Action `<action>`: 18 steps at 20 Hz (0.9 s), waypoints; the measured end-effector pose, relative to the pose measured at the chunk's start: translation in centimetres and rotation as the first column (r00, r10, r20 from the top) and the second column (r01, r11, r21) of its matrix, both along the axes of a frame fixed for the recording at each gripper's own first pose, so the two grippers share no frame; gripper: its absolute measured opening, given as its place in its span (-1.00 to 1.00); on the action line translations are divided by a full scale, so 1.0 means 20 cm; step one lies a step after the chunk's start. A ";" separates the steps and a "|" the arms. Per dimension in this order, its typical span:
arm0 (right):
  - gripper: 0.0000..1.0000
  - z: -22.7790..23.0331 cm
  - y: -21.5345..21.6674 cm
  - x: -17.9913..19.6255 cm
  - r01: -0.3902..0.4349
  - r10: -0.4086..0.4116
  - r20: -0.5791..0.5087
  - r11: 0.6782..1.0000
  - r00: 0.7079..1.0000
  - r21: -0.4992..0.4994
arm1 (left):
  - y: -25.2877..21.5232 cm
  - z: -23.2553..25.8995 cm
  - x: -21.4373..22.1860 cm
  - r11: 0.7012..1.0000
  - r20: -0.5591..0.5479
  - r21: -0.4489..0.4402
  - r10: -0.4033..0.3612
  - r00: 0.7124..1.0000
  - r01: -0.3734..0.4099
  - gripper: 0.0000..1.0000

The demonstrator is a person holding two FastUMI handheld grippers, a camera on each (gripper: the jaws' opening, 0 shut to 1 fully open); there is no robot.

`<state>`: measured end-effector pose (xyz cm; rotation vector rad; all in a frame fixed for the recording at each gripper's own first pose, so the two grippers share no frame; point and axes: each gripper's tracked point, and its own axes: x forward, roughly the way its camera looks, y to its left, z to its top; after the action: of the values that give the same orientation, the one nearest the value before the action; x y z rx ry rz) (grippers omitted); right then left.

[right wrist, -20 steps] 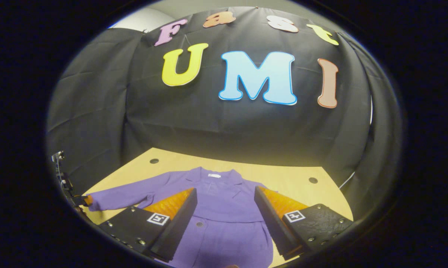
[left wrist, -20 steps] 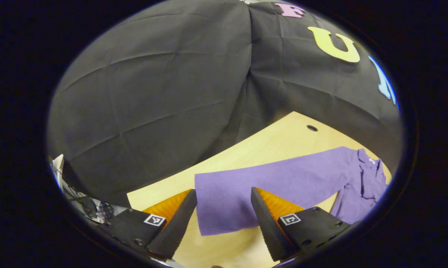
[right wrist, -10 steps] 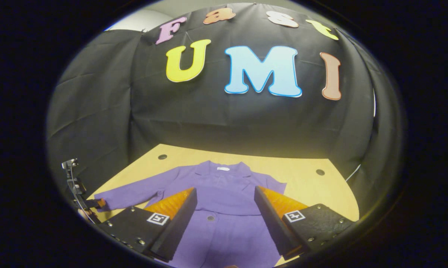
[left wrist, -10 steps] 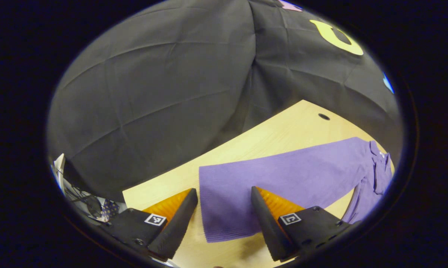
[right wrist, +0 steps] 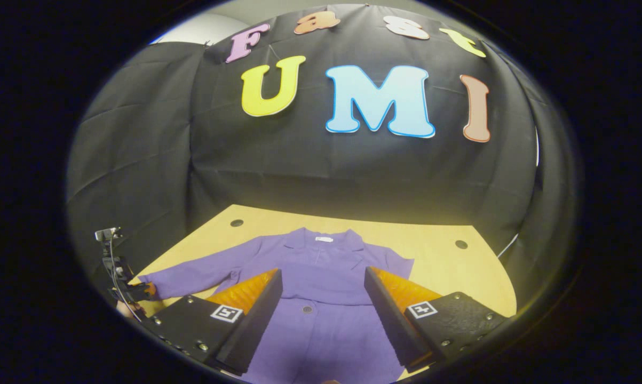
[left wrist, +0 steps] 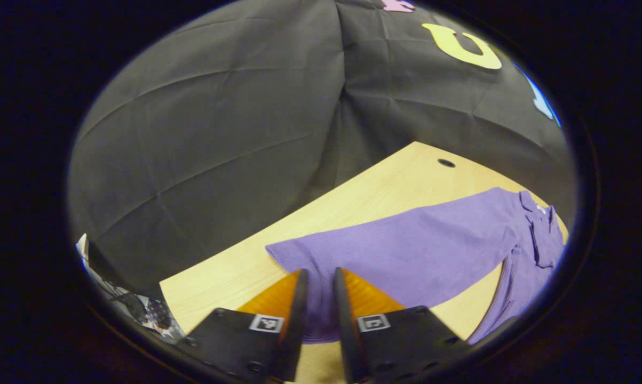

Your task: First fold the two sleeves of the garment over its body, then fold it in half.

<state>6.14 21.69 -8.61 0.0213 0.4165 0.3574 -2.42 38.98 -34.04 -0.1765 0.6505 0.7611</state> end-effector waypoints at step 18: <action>0.92 0.01 -0.35 -0.07 0.104 -0.104 0.023 0.995 0.994 -0.002 | -0.59 0.61 0.64 0.959 0.285 -0.107 -0.224 0.932 0.263 -0.77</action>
<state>4.76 14.63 -8.48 0.0353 0.3916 0.2540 10.37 27.11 -21.94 -0.3198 0.4553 0.4388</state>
